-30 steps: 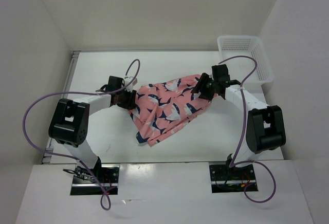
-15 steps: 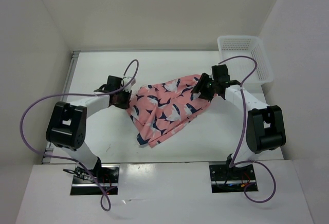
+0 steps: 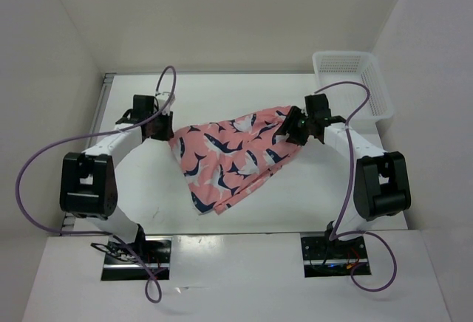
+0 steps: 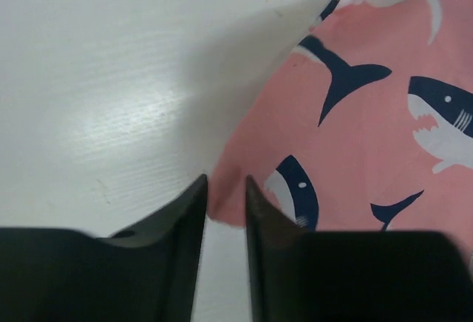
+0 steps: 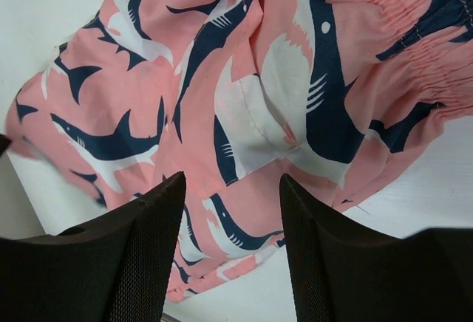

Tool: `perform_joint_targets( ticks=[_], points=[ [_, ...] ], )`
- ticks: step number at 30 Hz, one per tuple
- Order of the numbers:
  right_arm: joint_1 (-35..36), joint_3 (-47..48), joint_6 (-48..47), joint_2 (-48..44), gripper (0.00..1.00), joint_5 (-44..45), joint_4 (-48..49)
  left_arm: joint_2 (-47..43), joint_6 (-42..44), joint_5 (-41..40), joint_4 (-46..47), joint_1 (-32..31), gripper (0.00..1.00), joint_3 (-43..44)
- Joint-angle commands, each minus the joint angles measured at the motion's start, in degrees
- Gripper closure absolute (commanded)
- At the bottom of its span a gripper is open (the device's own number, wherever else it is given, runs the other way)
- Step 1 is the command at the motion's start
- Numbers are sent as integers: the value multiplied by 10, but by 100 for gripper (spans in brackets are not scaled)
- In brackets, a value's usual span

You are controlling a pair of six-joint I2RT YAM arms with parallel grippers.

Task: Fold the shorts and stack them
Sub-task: Fold the shorts

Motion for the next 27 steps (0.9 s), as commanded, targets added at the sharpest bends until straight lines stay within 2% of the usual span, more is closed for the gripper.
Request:
perform_joint_targets(
  ticks=[1,2,3,5,8,11,12,14,16,22,26,27],
  points=[
    [-6,-2,-9,-15,41,1,25,12,3,39,4,5,61,15],
    [-6,-2,-9,-30,39,1,18,3,3,39,4,5,48,15],
    [-6,3,-9,-39,33,6,11,-8,3,32,-1,5,26,15],
    [-6,3,-9,-68,31,20,2,-46,3,32,-14,5,18,15],
    [-6,-24,3,-112,33,31,-11,-108,3,26,-36,-1,20,-7],
    [-6,-64,14,-148,33,36,-11,-178,3,56,-45,-9,34,-59],
    [-6,-71,21,-156,33,36,-11,-205,3,79,-45,-16,34,-73],
    [-25,-78,38,-156,32,46,-11,-224,3,106,-45,-26,34,-103],
    [-38,-78,51,-134,25,40,9,-236,3,130,-45,-52,31,-134],
    [-45,-17,73,-40,30,76,29,-220,3,148,-21,-164,24,-141],
    [-73,-19,73,14,12,107,44,-184,3,148,-14,-221,19,-141],
    [-73,-19,73,21,10,107,53,-184,3,148,-14,-230,19,-141]
  ],
)
